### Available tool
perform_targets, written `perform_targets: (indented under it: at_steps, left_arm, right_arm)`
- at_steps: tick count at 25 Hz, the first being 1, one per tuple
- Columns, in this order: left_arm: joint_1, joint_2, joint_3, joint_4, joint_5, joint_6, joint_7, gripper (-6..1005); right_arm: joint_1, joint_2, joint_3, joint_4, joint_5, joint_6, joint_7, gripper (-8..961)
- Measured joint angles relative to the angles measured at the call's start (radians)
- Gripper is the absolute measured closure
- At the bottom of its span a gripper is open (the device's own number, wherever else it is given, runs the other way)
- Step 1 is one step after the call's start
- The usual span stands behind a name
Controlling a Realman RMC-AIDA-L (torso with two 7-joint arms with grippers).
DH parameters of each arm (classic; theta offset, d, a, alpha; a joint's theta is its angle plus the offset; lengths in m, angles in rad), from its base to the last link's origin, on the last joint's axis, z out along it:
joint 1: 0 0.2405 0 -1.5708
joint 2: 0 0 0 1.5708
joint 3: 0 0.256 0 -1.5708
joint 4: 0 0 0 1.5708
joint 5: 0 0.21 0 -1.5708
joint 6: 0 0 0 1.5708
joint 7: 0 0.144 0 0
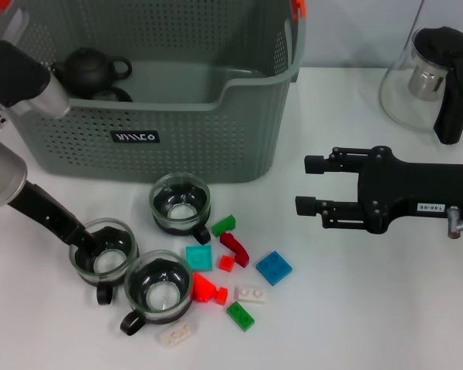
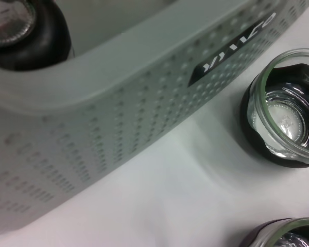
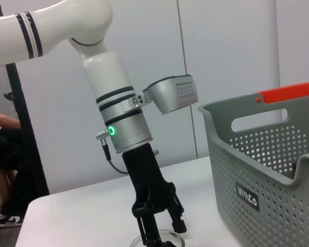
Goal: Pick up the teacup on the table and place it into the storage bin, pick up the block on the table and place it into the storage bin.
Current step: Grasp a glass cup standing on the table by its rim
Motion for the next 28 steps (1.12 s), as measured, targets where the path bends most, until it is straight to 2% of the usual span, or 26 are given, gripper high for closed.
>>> perform_targets:
  at_steps: [21, 27, 28]
  left_arm:
    - [-0.010, -0.011, 0.001, -0.036, -0.003, -0.019, -0.003, 161]
    - [-0.010, -0.009, 0.001, -0.045, -0.004, -0.029, 0.004, 230]
    - [-0.010, -0.009, 0.001, -0.047, -0.004, -0.031, 0.004, 300]
  right_arm:
    - [-0.007, -0.002, 0.000, -0.001, 0.002, 0.004, 0.000, 235]
    - [-0.007, -0.004, 0.003, -0.001, 0.002, 0.004, 0.000, 235]
    - [-0.007, -0.004, 0.004, -0.001, 0.002, 0.004, 0.000, 236]
